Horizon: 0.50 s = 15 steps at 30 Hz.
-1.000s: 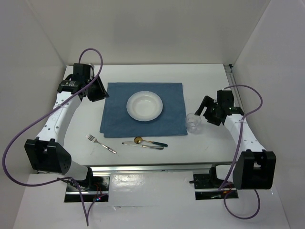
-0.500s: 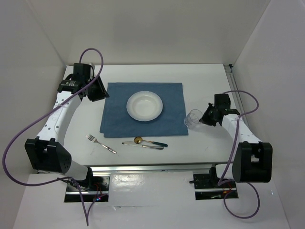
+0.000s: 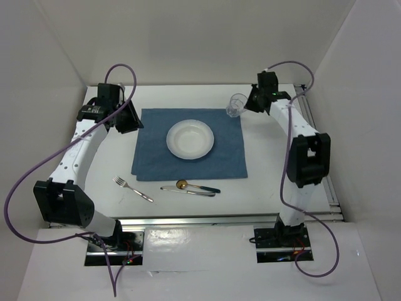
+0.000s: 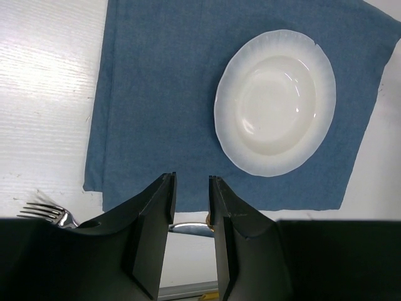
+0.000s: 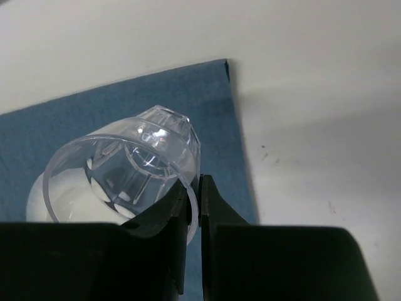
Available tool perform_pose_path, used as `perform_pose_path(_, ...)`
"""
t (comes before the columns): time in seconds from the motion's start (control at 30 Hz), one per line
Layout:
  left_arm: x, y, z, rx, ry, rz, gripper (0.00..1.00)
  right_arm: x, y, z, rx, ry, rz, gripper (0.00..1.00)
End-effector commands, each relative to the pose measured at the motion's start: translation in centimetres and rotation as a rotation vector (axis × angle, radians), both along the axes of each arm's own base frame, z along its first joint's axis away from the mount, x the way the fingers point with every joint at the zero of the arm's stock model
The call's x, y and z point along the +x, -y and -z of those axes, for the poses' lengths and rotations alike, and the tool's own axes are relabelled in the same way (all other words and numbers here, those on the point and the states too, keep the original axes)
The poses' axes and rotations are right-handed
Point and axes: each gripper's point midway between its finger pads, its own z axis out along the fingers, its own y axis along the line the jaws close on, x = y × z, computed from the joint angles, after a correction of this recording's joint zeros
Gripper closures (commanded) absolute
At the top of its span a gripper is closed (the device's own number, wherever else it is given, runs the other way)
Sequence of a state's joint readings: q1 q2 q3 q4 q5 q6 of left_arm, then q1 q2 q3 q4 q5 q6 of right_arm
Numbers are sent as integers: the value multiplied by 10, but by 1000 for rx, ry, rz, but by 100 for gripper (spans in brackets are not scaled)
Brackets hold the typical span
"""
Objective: Set the dinner table for one person
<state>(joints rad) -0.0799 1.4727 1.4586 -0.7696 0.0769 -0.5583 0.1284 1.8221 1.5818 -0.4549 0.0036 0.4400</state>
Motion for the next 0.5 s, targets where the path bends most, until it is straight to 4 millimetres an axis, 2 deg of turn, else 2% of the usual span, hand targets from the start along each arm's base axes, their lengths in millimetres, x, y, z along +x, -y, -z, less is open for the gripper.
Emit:
perform_pose_path(0.0,-4,-4,-5,-2,15,-29,55,18,-26,23,-6,-61,-49,100)
perform_pose_path(0.03,-4,-5,-4,5,15,-35,55,28,-33,14,-2,-37,-58,100)
perform_pose_path(0.07,-6,-5,-4,5,15,-36,55,33,-35,18,4,-47,-52,100)
perform_pose_path(0.1,-8,-6,0,6,3,-36,55,38,-35,33,0,-77,-51,100)
perform_pose_path(0.13,-8,-6,1,6,3,-36,55,44,-37,26,1,-65,-51,100)
perform_pose_path(0.2,-10,-5,5,2,-10,-42,55,49,-40,41,-9,-96,-38,100)
perform_pose_path(0.23,-10,-4,5,-5,-11,-36,55,52,-39,40,-15,-92,-32,100)
perform_pose_path(0.3,-12,-4,6,-4,-20,-36,55,55,-39,52,-18,-111,-32,100)
perform_pose_path(0.47,-12,-6,6,2,-20,-42,55,58,-40,67,-47,-150,-20,100)
